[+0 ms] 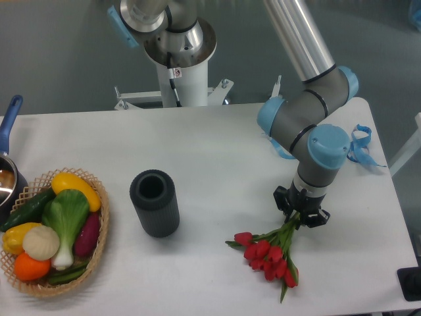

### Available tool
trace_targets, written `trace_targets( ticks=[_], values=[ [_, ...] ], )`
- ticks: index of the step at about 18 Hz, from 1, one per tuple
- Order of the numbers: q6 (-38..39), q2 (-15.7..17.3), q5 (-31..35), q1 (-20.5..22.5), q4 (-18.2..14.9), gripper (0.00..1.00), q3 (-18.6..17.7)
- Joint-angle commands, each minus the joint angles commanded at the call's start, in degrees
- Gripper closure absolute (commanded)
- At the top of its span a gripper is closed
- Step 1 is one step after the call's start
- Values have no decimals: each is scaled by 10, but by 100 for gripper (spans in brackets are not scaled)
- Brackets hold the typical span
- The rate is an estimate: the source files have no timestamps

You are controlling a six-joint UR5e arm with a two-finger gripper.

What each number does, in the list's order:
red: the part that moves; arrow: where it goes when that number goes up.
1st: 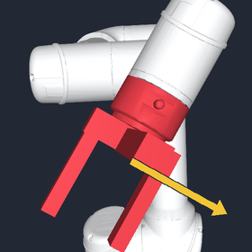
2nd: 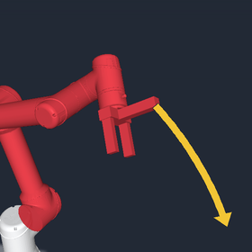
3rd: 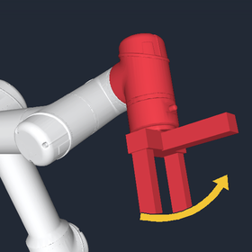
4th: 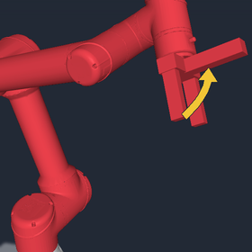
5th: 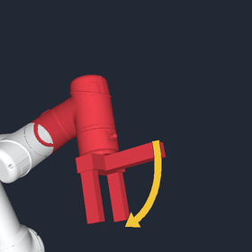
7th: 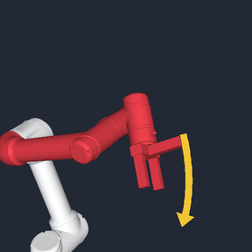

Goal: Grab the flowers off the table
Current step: 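Lift the grasped tulip bouquet up off the table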

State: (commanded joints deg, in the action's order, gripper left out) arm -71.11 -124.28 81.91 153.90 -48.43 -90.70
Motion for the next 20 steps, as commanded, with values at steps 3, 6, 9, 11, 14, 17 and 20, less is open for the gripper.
trace_targets(
  ticks=[3,6,9,11,14,17,20],
  values=[
    [2,11,-4,2,-1,85,4],
    [7,46,-20,2,-1,85,-2],
    [60,93,-64,-5,-1,85,-8],
    [108,138,-127,-17,-1,85,-5],
    [120,173,-211,-18,0,85,-4],
    [160,206,-284,-18,0,85,-4],
    [184,223,-369,-16,0,85,-4]
  ],
)
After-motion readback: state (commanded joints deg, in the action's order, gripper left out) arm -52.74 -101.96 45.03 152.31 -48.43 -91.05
